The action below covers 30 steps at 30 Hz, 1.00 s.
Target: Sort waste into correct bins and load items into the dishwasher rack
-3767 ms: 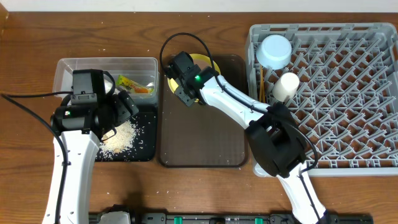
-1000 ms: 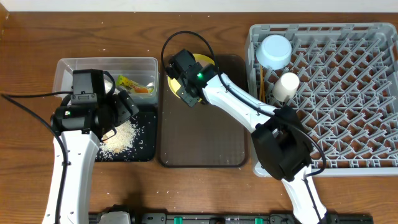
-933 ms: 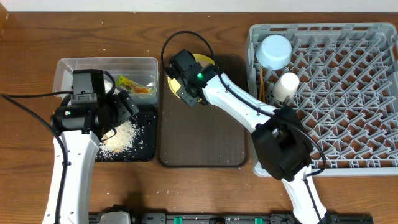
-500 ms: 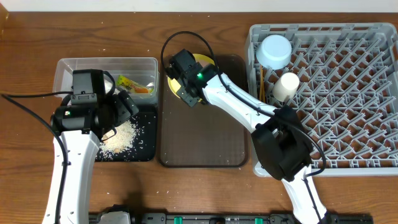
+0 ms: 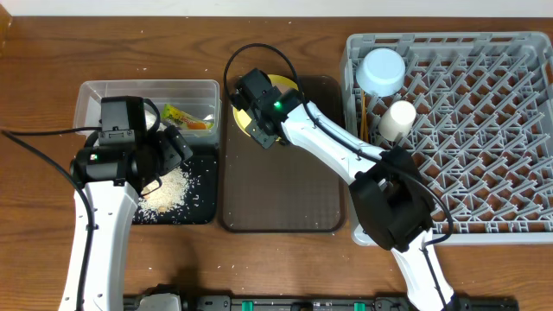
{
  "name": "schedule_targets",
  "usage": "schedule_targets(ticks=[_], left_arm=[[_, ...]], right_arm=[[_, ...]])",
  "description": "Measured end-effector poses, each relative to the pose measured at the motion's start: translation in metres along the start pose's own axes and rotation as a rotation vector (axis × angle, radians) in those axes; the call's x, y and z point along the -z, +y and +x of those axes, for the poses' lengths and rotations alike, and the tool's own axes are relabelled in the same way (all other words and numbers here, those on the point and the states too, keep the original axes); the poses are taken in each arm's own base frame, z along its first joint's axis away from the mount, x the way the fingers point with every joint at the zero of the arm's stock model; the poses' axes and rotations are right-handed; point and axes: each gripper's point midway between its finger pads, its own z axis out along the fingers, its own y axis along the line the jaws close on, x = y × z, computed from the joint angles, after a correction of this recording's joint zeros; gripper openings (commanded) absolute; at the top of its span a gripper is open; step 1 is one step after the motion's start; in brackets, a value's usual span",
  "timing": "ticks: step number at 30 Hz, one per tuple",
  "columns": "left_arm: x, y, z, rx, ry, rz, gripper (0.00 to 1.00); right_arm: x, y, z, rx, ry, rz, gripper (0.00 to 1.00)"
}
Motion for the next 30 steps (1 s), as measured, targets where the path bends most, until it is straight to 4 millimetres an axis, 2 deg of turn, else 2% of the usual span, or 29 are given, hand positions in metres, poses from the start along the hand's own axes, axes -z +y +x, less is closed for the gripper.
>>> schedule_targets(ticks=[30], left_arm=[[0.0,0.0,0.0,0.0,0.0,0.0,0.96]], right_arm=[[-0.0029,-0.0054,0.0035,-0.005,0.006,0.004,0.18]])
